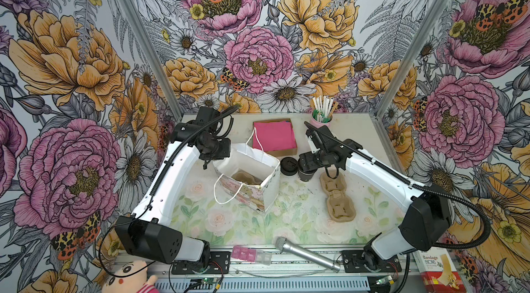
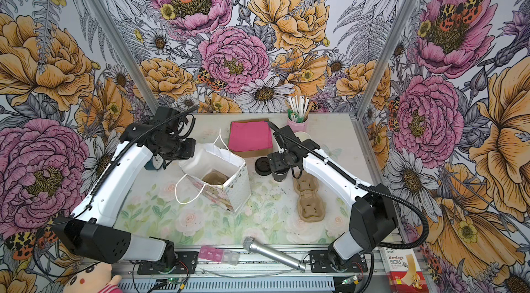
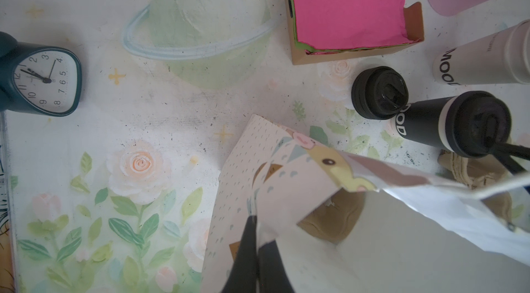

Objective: Pack a coffee takeout order
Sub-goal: Move the takeout bag to the center of the table, then pick up the coffee cup from the center of the table.

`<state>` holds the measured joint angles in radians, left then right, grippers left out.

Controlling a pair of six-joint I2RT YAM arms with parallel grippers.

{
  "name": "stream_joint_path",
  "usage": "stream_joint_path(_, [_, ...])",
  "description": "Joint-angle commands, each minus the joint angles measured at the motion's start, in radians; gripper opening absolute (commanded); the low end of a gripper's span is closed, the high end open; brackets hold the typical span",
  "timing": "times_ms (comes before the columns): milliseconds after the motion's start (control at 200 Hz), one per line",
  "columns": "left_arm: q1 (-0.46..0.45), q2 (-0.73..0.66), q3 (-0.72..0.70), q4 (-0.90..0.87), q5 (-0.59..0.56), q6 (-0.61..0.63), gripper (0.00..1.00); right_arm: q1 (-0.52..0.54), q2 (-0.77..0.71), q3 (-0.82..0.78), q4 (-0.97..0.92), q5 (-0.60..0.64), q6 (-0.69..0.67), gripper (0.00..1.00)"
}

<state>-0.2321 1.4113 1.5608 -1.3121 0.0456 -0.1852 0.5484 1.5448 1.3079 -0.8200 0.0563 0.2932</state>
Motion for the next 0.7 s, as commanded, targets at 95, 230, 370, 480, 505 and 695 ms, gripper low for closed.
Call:
stream_joint_path(95, [-0.021,-0.011,-0.028,-0.029,0.046,-0.028,0.00,-0.007,0.042,0.059,-0.043,-0.034,-0.005,0.93])
stream_joint_path(230, [-0.028,-0.007,-0.028,-0.029,0.049,-0.030,0.00,-0.010,0.077,0.083,-0.078,-0.028,-0.002,0.94])
stream_joint_path(370, [-0.033,-0.005,-0.033,-0.029,0.046,-0.032,0.00,-0.010,0.092,0.098,-0.099,-0.007,0.001,0.95])
stream_joint_path(480, [-0.035,-0.003,-0.035,-0.029,0.048,-0.031,0.00,-0.010,0.102,0.108,-0.108,-0.007,-0.002,0.96])
stream_joint_path(505, [-0.035,-0.003,-0.037,-0.029,0.049,-0.032,0.00,-0.010,0.107,0.112,-0.112,-0.006,-0.002,0.96])
stream_joint_path(695, [-0.037,0.002,-0.036,-0.027,0.048,-0.032,0.00,-0.010,0.144,0.144,-0.129,-0.018,-0.002,0.96])
